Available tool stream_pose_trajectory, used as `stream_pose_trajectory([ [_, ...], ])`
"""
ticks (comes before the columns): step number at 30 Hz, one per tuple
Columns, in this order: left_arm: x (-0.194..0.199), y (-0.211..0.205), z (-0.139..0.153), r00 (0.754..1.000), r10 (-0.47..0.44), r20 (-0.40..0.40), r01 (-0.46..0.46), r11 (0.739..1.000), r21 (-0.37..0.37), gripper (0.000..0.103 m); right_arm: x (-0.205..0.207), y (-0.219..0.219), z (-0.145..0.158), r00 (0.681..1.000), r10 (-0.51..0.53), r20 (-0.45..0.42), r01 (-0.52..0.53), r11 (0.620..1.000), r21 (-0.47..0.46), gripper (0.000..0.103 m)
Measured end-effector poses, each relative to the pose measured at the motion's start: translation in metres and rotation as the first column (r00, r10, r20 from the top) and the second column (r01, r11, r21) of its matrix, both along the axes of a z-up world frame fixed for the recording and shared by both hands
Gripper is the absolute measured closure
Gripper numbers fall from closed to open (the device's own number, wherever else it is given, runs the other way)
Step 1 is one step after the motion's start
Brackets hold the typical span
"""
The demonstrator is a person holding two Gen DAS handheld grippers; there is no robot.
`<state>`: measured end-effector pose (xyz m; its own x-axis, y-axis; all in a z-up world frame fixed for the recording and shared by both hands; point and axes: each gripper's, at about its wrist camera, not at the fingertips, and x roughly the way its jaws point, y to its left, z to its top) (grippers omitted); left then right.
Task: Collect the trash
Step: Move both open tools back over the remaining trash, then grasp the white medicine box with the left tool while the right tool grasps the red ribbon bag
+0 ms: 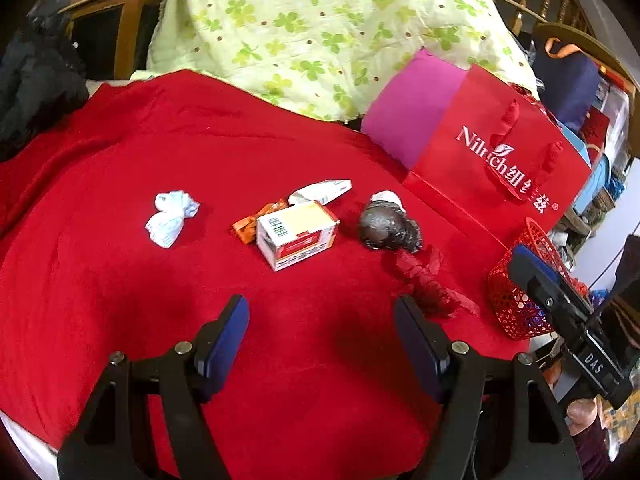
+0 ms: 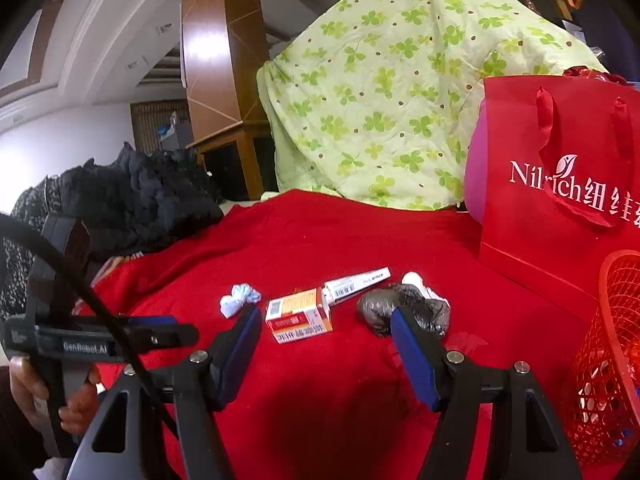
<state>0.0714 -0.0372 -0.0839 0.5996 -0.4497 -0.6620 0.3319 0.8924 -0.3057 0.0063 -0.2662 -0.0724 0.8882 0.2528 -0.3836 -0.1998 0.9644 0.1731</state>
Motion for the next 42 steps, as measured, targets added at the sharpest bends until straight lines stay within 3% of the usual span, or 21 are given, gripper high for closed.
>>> stream_pose_trajectory([
  [12, 0.002, 0.020, -0.020, 0.999, 0.042, -0.009, -0.041, 0.998, 0.045, 0.028, -0.003, -0.019, -0.008, 0.999, -0.045, -0.017, 0.045, 0.999, -0.018, 0.032],
  [20, 0.003, 0.023, -0.041, 0.999, 0.036, -0.018, -0.034, 0.996, 0.082, 0.028, 0.010, -0.035, -0.028, 0.986, -0.112, -0.127, 0.107, 0.993, -0.049, 0.032],
  [28, 0.015, 0.034, -0.054, 0.999, 0.037, -0.040, -0.035, 0.997, 0.069, 0.028, 0.045, -0.051, -0.065, 0.925, -0.151, -0.349, 0.157, 0.988, -0.012, 0.032],
  [34, 0.040, 0.026, -0.044, 1.000, -0.011, -0.015, 0.012, 0.996, 0.092, 0.027, 0.068, -0.051, -0.077, 0.890, -0.164, -0.424, 0.202, 0.978, 0.044, 0.032],
  [38, 0.064, 0.009, -0.031, 0.997, -0.072, 0.010, 0.070, 0.990, 0.126, 0.027, 0.088, -0.049, -0.084, 0.860, -0.220, -0.460, 0.259, 0.966, 0.022, 0.033],
  [40, 0.077, -0.001, -0.027, 0.994, -0.106, 0.015, 0.103, 0.985, 0.139, 0.026, 0.097, -0.050, -0.093, 0.832, -0.234, -0.503, 0.285, 0.958, 0.026, 0.041],
  [42, 0.087, -0.011, -0.025, 0.990, -0.137, 0.018, 0.133, 0.980, 0.150, 0.023, 0.103, -0.049, -0.100, 0.808, -0.268, -0.525, 0.310, 0.951, -0.007, 0.063],
])
